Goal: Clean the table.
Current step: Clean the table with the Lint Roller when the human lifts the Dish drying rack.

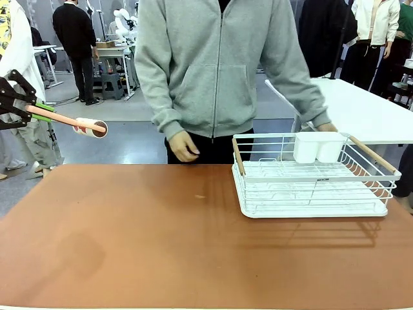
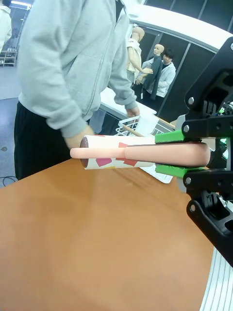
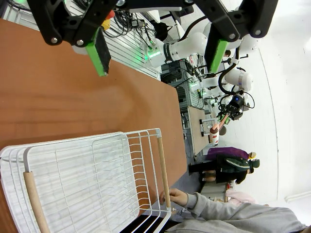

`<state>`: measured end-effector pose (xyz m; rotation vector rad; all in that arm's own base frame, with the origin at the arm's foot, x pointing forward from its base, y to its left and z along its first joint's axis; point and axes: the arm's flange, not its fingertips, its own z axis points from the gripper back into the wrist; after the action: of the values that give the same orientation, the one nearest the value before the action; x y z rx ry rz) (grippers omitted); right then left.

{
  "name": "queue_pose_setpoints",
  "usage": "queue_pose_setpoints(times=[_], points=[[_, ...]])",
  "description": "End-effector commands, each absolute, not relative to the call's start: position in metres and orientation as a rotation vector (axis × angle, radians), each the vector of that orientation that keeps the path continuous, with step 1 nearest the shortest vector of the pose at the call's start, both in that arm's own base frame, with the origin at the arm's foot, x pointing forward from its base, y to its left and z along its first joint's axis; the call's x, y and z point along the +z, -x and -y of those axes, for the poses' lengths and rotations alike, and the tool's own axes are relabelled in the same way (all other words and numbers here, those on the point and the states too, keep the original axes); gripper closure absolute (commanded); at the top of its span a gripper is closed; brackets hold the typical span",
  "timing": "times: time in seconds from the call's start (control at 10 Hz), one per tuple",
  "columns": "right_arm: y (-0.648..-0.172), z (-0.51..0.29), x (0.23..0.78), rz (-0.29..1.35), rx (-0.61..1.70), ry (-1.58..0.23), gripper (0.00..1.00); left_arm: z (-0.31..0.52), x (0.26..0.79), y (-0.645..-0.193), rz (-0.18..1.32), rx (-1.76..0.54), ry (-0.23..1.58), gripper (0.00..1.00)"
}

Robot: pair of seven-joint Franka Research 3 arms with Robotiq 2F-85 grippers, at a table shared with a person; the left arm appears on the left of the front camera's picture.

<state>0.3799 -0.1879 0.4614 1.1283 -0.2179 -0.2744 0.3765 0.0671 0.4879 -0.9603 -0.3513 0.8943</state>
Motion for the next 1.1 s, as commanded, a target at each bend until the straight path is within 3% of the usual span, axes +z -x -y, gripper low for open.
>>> queue_pose_setpoints(times=[0.0,1.0], points=[[-0.3781,0.1878,0.4644,0.22,-0.261,-1.131,0.0,-0.0677,0.4881,-0.3764,0.353,0.895,0.961,1.0],[-0.3781,0.1878,0.4644,0.22,-0.261,-1.131,0.0,-0.0677,0.4881,-0.3764,0.353,0.895,0.961,1.0]])
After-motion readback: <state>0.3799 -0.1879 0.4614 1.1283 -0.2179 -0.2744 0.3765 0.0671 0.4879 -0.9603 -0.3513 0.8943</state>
